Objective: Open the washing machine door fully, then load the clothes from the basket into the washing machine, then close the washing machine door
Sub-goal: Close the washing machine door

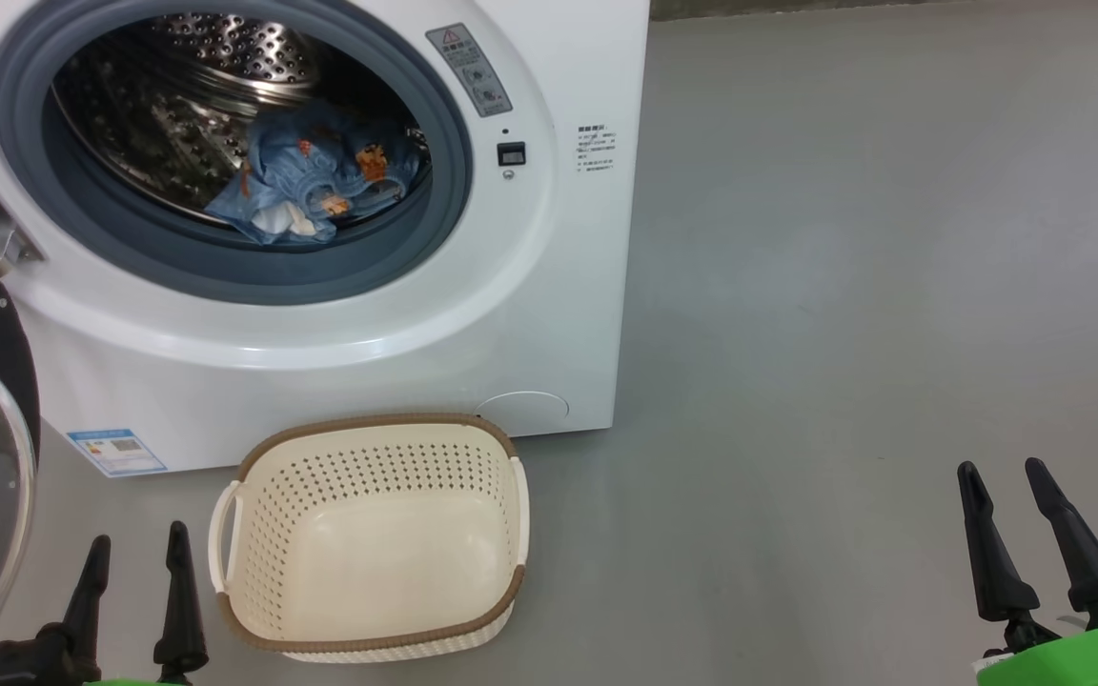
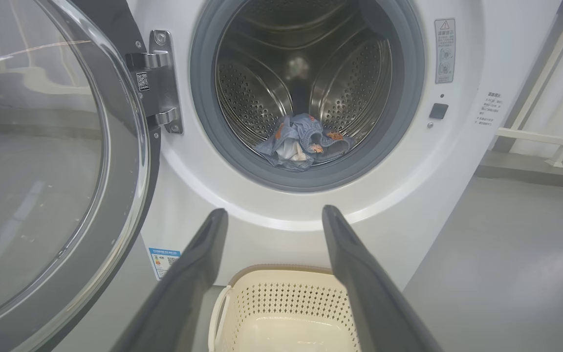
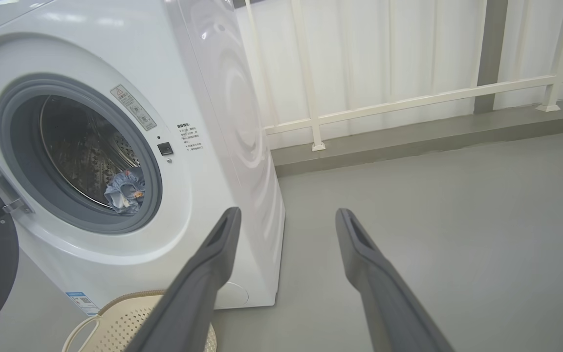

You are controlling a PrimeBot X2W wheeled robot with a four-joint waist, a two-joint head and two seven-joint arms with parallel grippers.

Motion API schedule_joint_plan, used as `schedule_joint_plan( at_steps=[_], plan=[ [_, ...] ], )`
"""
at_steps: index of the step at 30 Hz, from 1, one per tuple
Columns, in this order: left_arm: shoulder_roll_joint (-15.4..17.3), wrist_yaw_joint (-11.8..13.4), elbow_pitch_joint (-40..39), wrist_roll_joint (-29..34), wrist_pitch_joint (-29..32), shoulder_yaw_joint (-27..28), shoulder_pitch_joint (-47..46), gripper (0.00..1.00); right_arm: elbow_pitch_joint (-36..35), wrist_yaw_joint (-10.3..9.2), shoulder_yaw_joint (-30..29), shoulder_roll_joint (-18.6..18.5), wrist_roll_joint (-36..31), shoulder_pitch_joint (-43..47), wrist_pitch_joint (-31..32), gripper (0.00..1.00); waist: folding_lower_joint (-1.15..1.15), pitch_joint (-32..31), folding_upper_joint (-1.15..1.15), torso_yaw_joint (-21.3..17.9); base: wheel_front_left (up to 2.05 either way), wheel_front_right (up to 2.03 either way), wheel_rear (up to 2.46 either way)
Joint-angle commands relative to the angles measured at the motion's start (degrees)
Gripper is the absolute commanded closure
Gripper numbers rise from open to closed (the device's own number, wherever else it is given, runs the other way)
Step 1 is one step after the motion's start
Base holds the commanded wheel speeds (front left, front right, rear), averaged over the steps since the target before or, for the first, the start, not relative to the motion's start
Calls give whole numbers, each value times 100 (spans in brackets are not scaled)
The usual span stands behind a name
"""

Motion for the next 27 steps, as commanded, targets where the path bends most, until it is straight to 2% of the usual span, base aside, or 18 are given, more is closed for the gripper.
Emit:
schedule_joint_plan(
  at_steps=[1,10,27],
  plan=[
    [131,3,-173,-62,-37,171,-138,0,-151,32,111,-127,6,-139,-46,0,0,7,0,40,0,0,0],
    [91,3,-270,-90,-37,226,-122,0,-133,32,288,-134,16,-277,-46,0,0,48,0,391,0,0,0],
    [-173,3,-514,-129,-37,556,180,0,7,32,997,-212,54,-619,-46,0,0,7,0,1663,0,0,0]
  ],
)
